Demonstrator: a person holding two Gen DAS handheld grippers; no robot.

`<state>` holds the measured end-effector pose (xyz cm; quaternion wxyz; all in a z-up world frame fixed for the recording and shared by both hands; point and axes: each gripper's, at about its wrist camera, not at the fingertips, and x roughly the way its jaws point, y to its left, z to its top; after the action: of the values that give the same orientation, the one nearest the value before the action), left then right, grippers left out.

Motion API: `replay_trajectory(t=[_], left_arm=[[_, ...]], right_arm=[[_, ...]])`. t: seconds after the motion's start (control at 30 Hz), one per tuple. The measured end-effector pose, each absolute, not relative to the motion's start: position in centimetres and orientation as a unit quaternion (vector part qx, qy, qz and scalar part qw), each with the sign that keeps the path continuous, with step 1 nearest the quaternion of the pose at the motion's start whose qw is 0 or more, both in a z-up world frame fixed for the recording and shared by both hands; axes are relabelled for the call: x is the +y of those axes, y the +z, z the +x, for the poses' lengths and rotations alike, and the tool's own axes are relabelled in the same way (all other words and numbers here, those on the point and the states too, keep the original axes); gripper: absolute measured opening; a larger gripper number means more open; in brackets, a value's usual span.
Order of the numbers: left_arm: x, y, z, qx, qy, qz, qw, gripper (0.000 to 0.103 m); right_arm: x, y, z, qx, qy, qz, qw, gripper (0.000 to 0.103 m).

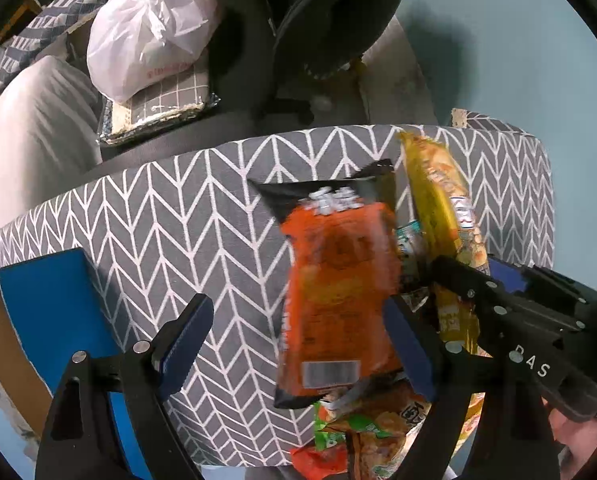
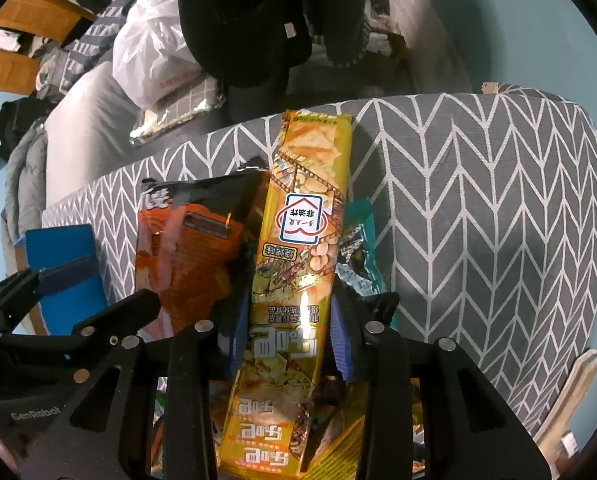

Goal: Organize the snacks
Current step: 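Lower left tool onto orange octopus chip bag while right tool reaches yellow wafer stick, then close left tool on orange chip bag while right tool grips yellow wafer stick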

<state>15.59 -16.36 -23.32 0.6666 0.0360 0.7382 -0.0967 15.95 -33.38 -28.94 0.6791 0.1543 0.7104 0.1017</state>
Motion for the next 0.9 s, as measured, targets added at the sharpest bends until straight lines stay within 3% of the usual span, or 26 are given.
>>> replay_trajectory(t=[0.37, 0.67, 0.9], left_arm=[[-17.1, -25.4, 16.2, 0.759, -0.092, 0.009, 0.645, 0.093], [-17.2, -23.8, 16.0, 0.745, -0.096, 0.022, 0.659, 0.093], [-17.6, -26.8, 16.1, 0.766, -0.081, 0.036, 0.637, 0.093]], right_arm=[[-35.4, -29.2, 15.1, 0.699, 0.107, 0.195, 0.68, 0.032], [-36.6, -28.3, 14.3, 0.677, 0.12, 0.23, 0.688, 0.032], [-37.5, -27.9, 13.8, 0.669, 0.113, 0.241, 0.694, 0.032]])
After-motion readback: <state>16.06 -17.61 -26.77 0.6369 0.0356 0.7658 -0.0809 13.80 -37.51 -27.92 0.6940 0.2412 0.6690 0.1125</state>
